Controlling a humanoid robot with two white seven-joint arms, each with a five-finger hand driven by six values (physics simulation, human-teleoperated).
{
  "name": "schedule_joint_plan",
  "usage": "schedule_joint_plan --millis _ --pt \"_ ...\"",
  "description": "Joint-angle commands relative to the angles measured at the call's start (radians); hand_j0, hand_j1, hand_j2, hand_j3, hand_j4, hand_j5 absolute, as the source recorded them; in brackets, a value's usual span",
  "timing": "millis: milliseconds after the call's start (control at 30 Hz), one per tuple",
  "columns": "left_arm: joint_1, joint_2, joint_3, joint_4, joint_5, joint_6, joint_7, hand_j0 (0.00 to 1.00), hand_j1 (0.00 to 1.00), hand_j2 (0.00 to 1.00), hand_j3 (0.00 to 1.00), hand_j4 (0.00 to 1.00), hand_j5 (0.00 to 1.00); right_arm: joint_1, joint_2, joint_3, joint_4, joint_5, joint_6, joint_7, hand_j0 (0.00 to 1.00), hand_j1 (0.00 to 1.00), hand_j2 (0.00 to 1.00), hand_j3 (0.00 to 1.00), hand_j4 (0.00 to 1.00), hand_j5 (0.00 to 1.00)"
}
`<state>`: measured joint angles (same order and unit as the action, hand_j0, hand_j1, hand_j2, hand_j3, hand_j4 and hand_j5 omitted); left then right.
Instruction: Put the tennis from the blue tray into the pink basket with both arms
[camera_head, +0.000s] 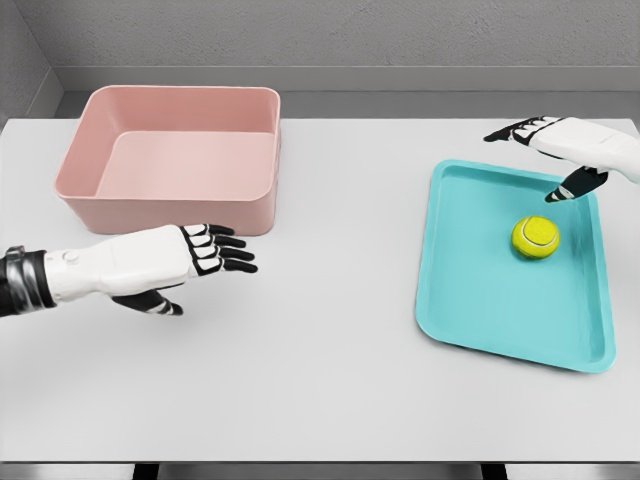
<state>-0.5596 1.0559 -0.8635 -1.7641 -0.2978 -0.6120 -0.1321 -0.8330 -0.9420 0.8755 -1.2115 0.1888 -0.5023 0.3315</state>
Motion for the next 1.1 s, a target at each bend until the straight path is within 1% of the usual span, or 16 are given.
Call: schedule_joint_plan --millis 0,33,67,167,200,233,267,300,333,367,400,500,667,933,1000,1067 --pt "-0.006 -0.004 -0.051 0.0 0.032 0.001 -0.004 1.0 1.0 1.0 1.0 1.0 1.0 0.0 -0.003 0.0 0.004 -0.008 0.002 -0.005 1.0 1.0 1.0 1.0 1.0 1.0" --pt "-0.045 -0.005 -0.081 0.0 0.026 0.001 -0.004 1.0 1.0 1.0 1.0 1.0 1.0 0.0 -0.004 0.0 0.004 -0.006 0.002 -0.005 1.0 1.0 1.0 1.0 1.0 1.0" --pt "-0.074 -0.023 -0.107 0.003 0.025 0.001 -0.004 1.0 1.0 1.0 1.0 1.0 1.0 0.0 -0.02 0.002 0.004 -0.006 0.005 -0.006 1.0 1.0 1.0 1.0 1.0 1.0" --pt "-0.14 -0.034 -0.146 0.006 0.025 0.001 -0.003 1.0 1.0 1.0 1.0 1.0 1.0 0.002 -0.035 0.02 0.004 -0.006 0.004 -0.025 1.0 1.0 1.0 1.0 1.0 1.0" --pt "-0.166 -0.04 -0.175 0.006 0.025 0.001 -0.003 1.0 1.0 1.0 1.0 1.0 1.0 0.002 -0.041 0.033 0.006 -0.006 0.005 -0.025 1.0 1.0 1.0 1.0 1.0 1.0" --pt "-0.204 -0.06 -0.216 0.015 0.025 0.001 -0.003 1.0 1.0 1.0 1.0 1.0 1.0 0.002 -0.04 0.039 0.023 -0.006 0.002 -0.025 1.0 1.0 1.0 1.0 1.0 1.0" --pt "-0.218 -0.077 -0.235 0.018 0.025 0.001 -0.004 1.0 1.0 1.0 1.0 1.0 1.0 0.003 -0.04 0.039 0.035 -0.006 0.002 -0.025 1.0 1.0 1.0 1.0 1.0 1.0" --pt "-0.22 -0.079 -0.239 0.018 0.025 0.001 -0.004 1.0 1.0 1.0 1.0 1.0 1.0 0.011 -0.04 0.045 0.035 -0.006 0.002 -0.025 1.0 1.0 1.0 1.0 1.0 1.0" --pt "-0.22 -0.099 -0.247 0.018 0.025 0.001 -0.024 1.0 1.0 1.0 1.0 1.0 1.0 0.02 -0.04 0.045 0.044 -0.005 0.004 -0.023 1.0 1.0 1.0 1.0 1.0 1.0" --pt "-0.221 -0.105 -0.269 0.018 0.025 0.001 -0.055 1.0 1.0 1.0 1.0 1.0 1.0 0.031 -0.038 0.045 0.076 -0.003 0.002 -0.023 1.0 1.0 1.0 1.0 1.0 1.0" --pt "-0.223 -0.109 -0.275 0.017 0.025 0.001 -0.06 1.0 1.0 1.0 1.0 1.0 1.0 0.034 -0.037 0.048 0.095 -0.005 0.002 -0.023 1.0 1.0 1.0 1.0 1.0 1.0" --pt "-0.235 -0.108 -0.276 0.018 0.026 0.001 -0.064 1.0 1.0 1.0 1.0 1.0 1.0 0.058 -0.038 0.05 0.098 -0.005 0.004 -0.022 1.0 1.0 1.0 1.0 1.0 1.0" --pt "-0.243 -0.1 -0.273 0.009 0.037 0.001 -0.064 1.0 1.0 1.0 1.0 1.0 1.0 0.071 -0.029 0.05 0.098 -0.003 0.002 -0.017 1.0 1.0 1.0 1.0 1.0 1.0" --pt "-0.258 -0.094 -0.273 0.008 0.039 0.001 -0.064 1.0 1.0 1.0 1.0 1.0 1.0 0.081 -0.023 0.056 0.078 -0.002 -0.001 -0.019 1.0 1.0 1.0 1.0 1.0 1.0" --pt "-0.258 -0.096 -0.273 0.008 0.039 0.001 -0.064 1.0 1.0 1.0 1.0 1.0 1.0 0.083 -0.035 0.059 0.043 -0.003 0.001 -0.019 1.0 1.0 1.0 1.0 1.0 1.0" --pt "-0.258 -0.096 -0.273 0.008 0.039 0.001 -0.064 1.0 1.0 1.0 1.0 1.0 1.0 0.084 -0.04 0.06 0.024 -0.003 -0.001 -0.019 1.0 1.0 1.0 1.0 1.0 1.0"
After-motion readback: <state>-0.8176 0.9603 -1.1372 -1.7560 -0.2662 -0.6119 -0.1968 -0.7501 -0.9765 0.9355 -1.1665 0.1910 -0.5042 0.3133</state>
